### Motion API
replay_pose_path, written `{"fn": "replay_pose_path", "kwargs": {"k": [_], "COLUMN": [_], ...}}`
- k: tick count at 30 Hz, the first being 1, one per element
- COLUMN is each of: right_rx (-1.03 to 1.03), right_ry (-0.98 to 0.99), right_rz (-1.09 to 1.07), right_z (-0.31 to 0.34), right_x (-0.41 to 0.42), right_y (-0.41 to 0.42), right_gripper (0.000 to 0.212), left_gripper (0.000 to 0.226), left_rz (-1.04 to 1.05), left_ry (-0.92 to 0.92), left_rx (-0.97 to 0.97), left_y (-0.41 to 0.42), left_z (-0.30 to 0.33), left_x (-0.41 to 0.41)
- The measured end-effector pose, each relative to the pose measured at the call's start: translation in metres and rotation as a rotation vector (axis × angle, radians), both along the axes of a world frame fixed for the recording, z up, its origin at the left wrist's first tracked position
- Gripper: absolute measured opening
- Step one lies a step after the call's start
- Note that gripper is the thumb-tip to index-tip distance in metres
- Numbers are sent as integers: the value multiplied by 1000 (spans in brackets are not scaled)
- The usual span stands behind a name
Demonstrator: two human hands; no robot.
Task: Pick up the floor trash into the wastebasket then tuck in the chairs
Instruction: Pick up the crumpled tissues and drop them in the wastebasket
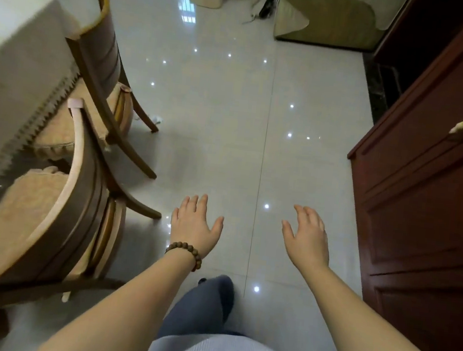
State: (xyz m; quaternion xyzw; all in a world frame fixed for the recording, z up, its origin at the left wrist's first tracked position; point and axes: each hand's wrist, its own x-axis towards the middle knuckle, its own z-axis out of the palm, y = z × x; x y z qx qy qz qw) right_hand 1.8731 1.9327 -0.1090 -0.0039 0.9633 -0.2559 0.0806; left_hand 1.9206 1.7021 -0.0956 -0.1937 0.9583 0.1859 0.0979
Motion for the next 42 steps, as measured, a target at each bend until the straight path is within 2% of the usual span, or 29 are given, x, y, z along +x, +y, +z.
{"fn": "replay_pose_path", "kwargs": {"k": [6, 11, 18, 27, 37, 42], "right_rx": [17, 46, 60, 39, 20, 68], "right_ry": [-8, 14, 52, 39, 50, 60], "right_rz": [93, 198, 307, 461, 753, 942], "right_z": [-15, -21, 6, 1, -10, -5], "right_x": [-112, -246, -432, -607, -885, -991], "right_y": [-26, -70, -150, -243, -365, -435], "right_gripper": [51, 50, 49, 49, 49, 47], "left_gripper": [68, 68, 65, 68, 67, 64], "left_rz": [120, 205, 276, 440, 827, 1048], "left_ry": [-6, 9, 95, 49, 82, 98], "left_rx": [-24, 2, -14, -10, 25, 41], "left_y": [-24, -65, -127, -198, -283, -320], "left_z": [-17, -26, 2, 3, -18, -14], "left_x": [-97, -214, -380, -522, -734, -800]}}
